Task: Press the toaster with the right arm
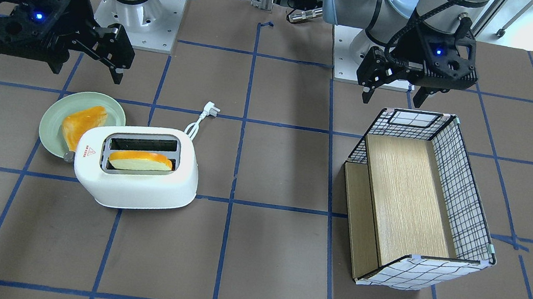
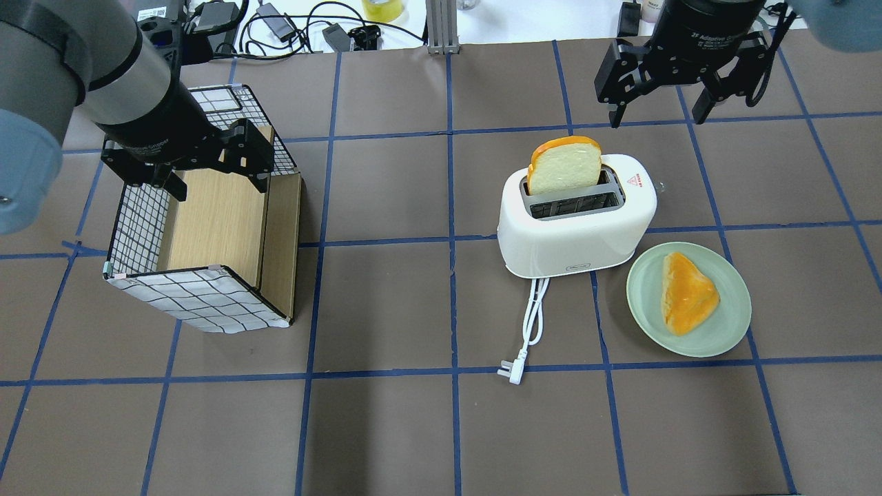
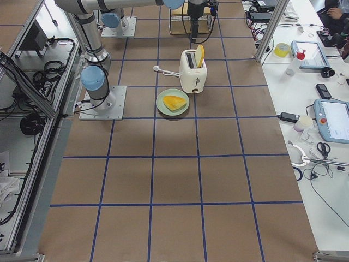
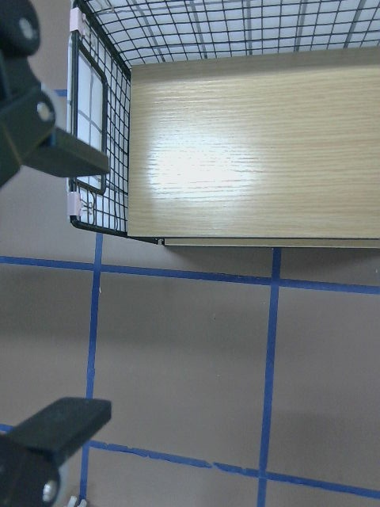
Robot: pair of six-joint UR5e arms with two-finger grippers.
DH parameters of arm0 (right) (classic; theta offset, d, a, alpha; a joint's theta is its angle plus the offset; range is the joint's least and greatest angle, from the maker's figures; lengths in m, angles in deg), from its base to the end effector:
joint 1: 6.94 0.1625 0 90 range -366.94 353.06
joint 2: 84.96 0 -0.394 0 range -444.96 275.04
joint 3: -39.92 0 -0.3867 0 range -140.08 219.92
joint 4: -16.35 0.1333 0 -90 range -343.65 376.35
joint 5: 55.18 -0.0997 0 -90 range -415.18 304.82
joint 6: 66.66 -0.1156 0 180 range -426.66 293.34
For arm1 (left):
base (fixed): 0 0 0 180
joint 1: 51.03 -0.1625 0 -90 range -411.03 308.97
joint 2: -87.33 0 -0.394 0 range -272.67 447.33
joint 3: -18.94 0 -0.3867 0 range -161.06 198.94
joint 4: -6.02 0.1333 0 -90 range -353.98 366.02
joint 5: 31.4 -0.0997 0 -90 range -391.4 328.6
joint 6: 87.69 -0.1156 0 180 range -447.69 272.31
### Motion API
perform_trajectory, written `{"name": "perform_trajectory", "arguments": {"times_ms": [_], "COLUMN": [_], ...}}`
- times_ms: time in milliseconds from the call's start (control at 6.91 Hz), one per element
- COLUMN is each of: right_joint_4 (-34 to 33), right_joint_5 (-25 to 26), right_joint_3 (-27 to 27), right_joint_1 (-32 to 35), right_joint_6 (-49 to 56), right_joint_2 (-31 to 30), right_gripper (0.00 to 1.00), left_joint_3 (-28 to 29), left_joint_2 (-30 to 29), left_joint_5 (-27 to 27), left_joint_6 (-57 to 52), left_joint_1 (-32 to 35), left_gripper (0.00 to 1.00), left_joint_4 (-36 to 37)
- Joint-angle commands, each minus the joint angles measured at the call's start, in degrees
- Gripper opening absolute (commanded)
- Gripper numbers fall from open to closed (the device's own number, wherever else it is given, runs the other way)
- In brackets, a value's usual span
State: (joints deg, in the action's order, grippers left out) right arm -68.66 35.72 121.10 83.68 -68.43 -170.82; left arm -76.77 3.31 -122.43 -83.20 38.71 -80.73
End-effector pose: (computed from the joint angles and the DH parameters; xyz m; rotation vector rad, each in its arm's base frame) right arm 0.1370 -0.5115 0.4709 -0.0313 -3.1256 -0.0079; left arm -0.1292 -0.4528 0.4469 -0.1303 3.1217 -0.0970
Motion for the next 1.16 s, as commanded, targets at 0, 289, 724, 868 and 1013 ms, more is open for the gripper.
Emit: {"name": "perform_trajectory", "arguments": {"times_ms": [0,289,724,868,1013], "right_joint_4": [0.01,-1.03,-1.39,-1.39,-1.39], "right_joint_5": [-0.02,-0.11,-0.28,-0.46,-0.46], "right_joint_3": [-0.15,0.02,-0.41,-0.41,-0.33], "right_joint_1": [0.00,0.00,0.00,-0.09,-0.09], "right_joint_6": [0.01,-0.25,-0.69,-0.78,-0.70], "right_joint_2": [0.07,0.07,0.16,0.08,0.25], "right_gripper": [1.00,0.81,0.00,0.00,0.00], "left_joint_3": [0.00,0.00,0.00,0.00,0.00], "left_joint_2": [0.00,0.00,0.00,0.00,0.00], "left_joint_5": [0.07,0.06,-0.02,-0.02,-0.02], "left_joint_6": [0.00,0.00,0.00,0.00,0.00], "left_joint_1": [0.00,0.00,0.00,0.00,0.00], "left_gripper": [1.00,1.00,1.00,1.00,1.00], "left_joint_4": [0.00,0.00,0.00,0.00,0.00]}}
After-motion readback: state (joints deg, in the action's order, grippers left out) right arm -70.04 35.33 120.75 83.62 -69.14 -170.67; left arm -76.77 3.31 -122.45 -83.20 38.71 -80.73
